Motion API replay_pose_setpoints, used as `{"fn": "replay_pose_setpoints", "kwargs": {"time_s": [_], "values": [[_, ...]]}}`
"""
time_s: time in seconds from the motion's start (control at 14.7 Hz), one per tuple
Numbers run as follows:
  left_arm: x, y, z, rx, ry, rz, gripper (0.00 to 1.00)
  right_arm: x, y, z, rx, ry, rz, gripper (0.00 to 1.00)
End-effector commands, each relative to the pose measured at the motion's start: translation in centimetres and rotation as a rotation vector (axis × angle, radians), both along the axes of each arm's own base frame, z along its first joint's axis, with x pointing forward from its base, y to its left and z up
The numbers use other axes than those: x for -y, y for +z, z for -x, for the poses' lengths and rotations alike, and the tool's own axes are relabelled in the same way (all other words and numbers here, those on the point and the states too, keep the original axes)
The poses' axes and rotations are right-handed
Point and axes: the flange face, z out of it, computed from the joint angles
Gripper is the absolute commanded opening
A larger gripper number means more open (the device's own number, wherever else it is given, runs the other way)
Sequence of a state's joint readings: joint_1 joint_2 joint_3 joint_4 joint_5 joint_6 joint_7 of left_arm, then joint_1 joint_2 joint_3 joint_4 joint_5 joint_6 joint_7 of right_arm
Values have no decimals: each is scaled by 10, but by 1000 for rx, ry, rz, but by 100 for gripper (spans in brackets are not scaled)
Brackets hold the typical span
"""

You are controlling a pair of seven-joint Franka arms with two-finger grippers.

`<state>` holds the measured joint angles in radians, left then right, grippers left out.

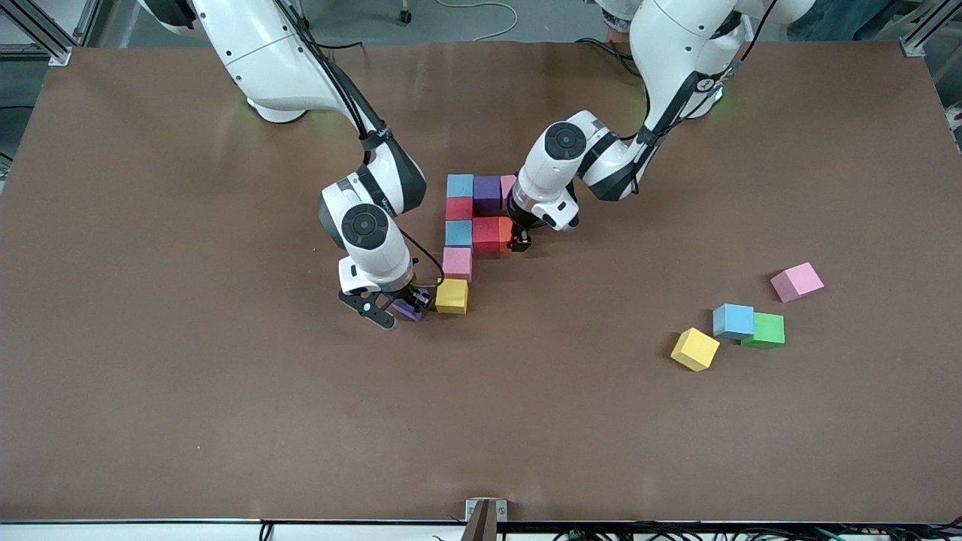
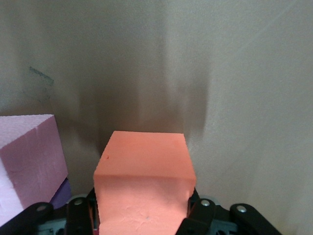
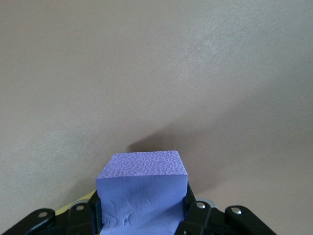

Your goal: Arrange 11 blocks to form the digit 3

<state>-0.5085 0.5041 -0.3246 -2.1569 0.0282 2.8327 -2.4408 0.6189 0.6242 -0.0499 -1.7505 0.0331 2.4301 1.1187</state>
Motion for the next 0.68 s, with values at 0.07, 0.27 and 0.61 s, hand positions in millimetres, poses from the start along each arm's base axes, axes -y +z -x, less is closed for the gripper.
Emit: {"fn": "replay_pose_setpoints", "kwargs": {"time_s": [0.07,0.27,0.61], "values": [[4,-2,4,4,4,3,99,-6,6,12,12,-13,-13,0],[4,3,1,11,4,5,100,-10,6,14,12,-7,-13,0],[4,38,-1,16,-13,-30,100,-14,6,16,21,0,-18,0]]}}
